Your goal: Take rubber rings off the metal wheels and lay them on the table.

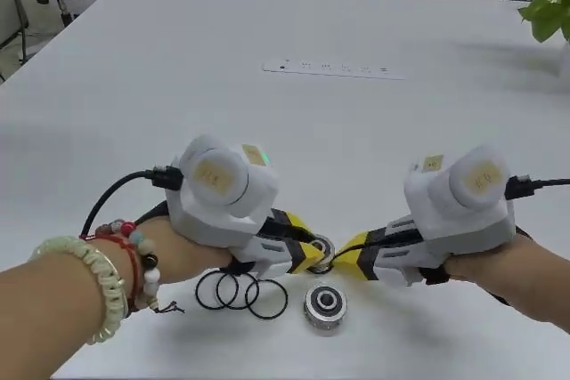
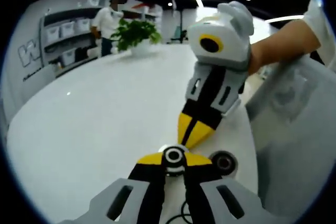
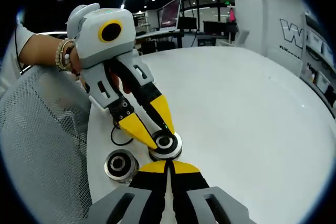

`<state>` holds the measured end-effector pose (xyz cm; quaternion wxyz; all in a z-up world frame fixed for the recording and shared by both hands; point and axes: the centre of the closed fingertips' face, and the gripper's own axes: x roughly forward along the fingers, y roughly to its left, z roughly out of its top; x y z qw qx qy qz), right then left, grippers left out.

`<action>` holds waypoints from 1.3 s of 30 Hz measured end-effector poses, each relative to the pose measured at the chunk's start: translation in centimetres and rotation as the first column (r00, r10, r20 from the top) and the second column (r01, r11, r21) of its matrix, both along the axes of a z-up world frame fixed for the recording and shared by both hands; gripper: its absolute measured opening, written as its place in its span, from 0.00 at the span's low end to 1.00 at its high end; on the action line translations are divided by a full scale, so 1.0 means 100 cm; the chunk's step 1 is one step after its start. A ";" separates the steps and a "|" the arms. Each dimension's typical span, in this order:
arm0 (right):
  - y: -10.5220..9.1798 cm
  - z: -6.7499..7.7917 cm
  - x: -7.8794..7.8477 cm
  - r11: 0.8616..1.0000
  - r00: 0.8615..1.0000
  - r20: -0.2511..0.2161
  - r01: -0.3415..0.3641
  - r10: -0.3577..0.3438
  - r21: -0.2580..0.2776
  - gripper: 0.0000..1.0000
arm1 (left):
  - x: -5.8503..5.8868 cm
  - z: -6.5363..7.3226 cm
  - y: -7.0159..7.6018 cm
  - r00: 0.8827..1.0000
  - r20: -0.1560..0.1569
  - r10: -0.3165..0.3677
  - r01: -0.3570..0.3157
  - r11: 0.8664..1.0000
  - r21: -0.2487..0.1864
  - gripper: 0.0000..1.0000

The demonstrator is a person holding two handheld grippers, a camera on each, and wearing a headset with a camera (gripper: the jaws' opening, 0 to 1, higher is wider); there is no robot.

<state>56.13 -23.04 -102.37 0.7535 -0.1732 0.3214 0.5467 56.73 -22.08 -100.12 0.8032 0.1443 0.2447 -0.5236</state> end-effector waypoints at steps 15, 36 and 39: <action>0.003 0.016 0.013 0.956 0.933 -0.267 0.278 -0.243 0.099 0.00 | 0.001 0.000 0.003 1.000 0.029 -0.011 0.010 0.999 0.040 0.13; 0.021 0.029 0.004 0.956 0.941 -0.280 0.241 -0.188 0.165 0.00 | 0.000 -0.001 0.004 0.999 0.034 -0.022 0.020 0.999 0.043 0.12; 0.029 0.039 0.004 0.947 0.940 -0.287 0.248 -0.185 0.202 0.00 | 0.000 -0.001 0.003 0.999 0.035 -0.019 0.017 0.999 0.042 0.12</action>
